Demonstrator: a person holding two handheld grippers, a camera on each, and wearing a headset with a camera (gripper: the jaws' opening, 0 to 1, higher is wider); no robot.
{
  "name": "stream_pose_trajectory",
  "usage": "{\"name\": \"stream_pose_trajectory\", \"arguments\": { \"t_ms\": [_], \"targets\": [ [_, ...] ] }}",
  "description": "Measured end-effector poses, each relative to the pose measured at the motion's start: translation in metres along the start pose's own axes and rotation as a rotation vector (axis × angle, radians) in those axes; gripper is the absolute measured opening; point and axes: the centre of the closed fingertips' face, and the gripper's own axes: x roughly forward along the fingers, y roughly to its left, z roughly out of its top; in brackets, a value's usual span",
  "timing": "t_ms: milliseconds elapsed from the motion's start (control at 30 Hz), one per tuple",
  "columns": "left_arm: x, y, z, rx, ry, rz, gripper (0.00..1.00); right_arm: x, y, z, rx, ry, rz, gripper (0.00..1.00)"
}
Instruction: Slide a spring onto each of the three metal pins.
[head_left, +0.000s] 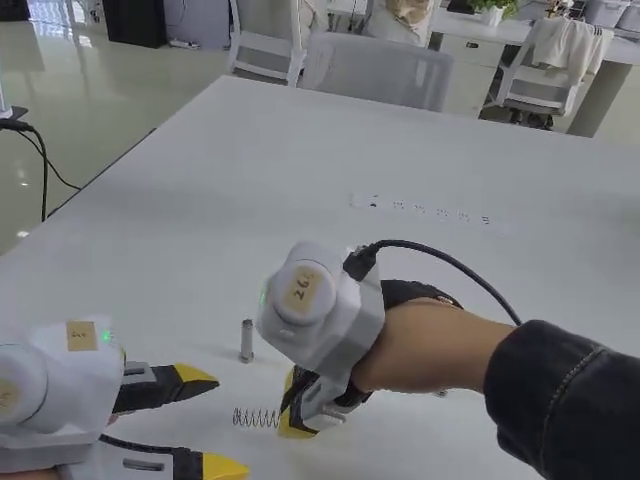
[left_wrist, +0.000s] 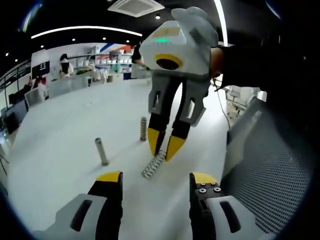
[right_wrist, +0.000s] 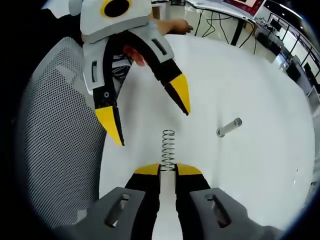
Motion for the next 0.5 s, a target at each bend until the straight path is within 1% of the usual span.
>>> {"name": "stream_pose_trajectory", "arguments": {
  "t_ms": [167,333,500],
  "targets": [
    [0.002,-0.004,0.002,0.028,0.004,-0.024,0.39,-0.006,0.008,0.001,-0.022,0.003,0.007,0.08],
    [0.002,-0.012,0.003,0.061,0.008,-0.06,0.22,-0.008,0.013,0.003,-0.041,0.008,0.016,0.08],
    [0.002,-0.014,0.004,0.085,0.007,-0.071,0.16,-0.011,0.018,0.008,-0.058,0.009,0.021,0.08]
  ]
}}
